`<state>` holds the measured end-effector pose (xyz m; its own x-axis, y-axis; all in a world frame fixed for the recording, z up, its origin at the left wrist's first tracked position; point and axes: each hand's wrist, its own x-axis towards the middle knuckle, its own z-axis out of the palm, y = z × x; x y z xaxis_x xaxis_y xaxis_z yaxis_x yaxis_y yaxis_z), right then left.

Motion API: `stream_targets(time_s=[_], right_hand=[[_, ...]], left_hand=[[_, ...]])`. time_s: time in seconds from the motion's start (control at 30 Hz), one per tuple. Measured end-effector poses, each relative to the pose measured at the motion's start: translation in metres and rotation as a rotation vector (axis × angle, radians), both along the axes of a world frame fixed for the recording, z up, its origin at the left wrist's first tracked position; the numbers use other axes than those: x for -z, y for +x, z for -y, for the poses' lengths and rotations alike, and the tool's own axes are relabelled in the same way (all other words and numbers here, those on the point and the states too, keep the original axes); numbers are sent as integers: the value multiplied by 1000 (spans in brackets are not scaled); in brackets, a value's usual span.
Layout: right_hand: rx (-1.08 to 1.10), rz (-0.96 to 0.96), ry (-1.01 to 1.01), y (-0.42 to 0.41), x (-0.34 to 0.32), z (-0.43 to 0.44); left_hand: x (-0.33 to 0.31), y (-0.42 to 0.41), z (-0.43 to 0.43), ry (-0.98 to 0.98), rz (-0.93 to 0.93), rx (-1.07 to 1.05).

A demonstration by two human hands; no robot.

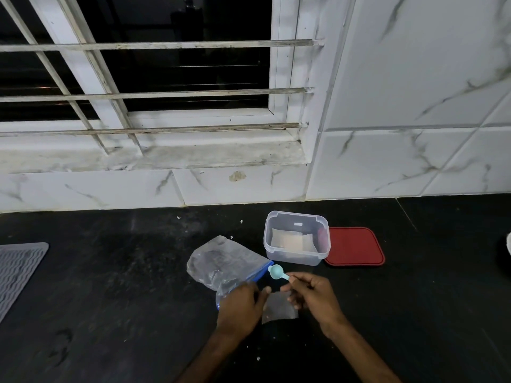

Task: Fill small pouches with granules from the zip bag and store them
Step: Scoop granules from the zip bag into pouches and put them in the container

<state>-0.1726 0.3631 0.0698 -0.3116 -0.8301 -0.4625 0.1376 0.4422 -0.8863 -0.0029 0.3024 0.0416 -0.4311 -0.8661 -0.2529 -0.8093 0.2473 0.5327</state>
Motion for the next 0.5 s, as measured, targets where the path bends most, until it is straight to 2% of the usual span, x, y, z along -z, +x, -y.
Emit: stream_targets(time_s=[0.1, 0.27, 0.5], right_hand=[[-2, -4, -14, 0, 2, 2], [-141, -101, 0, 6, 1, 4], [-301, -297, -68, 32, 1, 23]], left_hand=[[-5, 7, 10, -263, 130, -53], [4, 21, 34, -291, 456, 22], [-9, 28, 55, -395, 247, -18]])
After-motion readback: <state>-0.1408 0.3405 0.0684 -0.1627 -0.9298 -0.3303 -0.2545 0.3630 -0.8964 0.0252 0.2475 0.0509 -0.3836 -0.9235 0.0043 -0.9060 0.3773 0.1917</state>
